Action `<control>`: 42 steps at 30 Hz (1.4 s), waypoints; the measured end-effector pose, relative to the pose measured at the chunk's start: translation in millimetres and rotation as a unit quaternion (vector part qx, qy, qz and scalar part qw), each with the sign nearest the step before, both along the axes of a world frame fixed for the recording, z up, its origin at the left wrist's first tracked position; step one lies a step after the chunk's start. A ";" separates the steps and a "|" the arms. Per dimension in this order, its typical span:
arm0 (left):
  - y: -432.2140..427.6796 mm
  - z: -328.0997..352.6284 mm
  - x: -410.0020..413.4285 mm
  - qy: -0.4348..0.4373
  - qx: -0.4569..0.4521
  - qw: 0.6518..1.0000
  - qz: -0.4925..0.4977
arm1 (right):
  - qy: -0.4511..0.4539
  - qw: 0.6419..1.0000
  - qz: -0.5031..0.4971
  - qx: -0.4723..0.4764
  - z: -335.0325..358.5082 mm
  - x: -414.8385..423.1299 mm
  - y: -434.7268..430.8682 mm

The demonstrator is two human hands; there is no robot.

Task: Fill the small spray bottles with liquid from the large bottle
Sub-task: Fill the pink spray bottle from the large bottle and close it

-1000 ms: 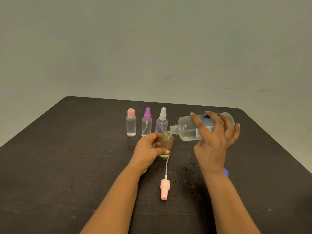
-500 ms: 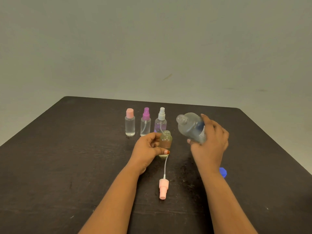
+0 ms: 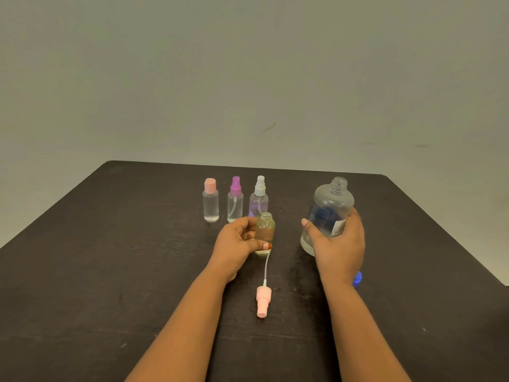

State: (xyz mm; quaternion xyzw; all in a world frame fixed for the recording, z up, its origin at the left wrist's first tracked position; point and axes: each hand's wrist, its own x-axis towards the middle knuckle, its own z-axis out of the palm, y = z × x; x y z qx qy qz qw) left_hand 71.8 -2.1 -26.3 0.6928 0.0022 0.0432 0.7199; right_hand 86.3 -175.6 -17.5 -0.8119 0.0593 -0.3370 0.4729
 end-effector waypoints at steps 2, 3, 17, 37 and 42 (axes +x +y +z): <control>0.0 0.1 -1.4 0.001 0.009 1.000 0.006 | 0.008 1.000 -0.002 -0.003 -1.8 -1.9 -0.5; 0.0 0.1 -1.9 0.001 0.013 1.000 0.010 | 0.011 1.000 -0.001 -0.003 -2.6 -2.6 -0.9; -0.9 1.2 -4.2 0.014 0.035 0.999 0.015 | 0.016 0.999 -0.007 -0.036 -4.6 -10.4 4.9; 0.5 0.4 -6.2 -0.019 0.036 0.999 0.001 | 0.066 0.890 0.444 -0.079 4.4 -33.4 17.7; 0.3 0.2 -4.3 -0.008 0.028 1.000 0.004 | 0.166 0.827 0.516 -0.145 7.3 -31.6 8.5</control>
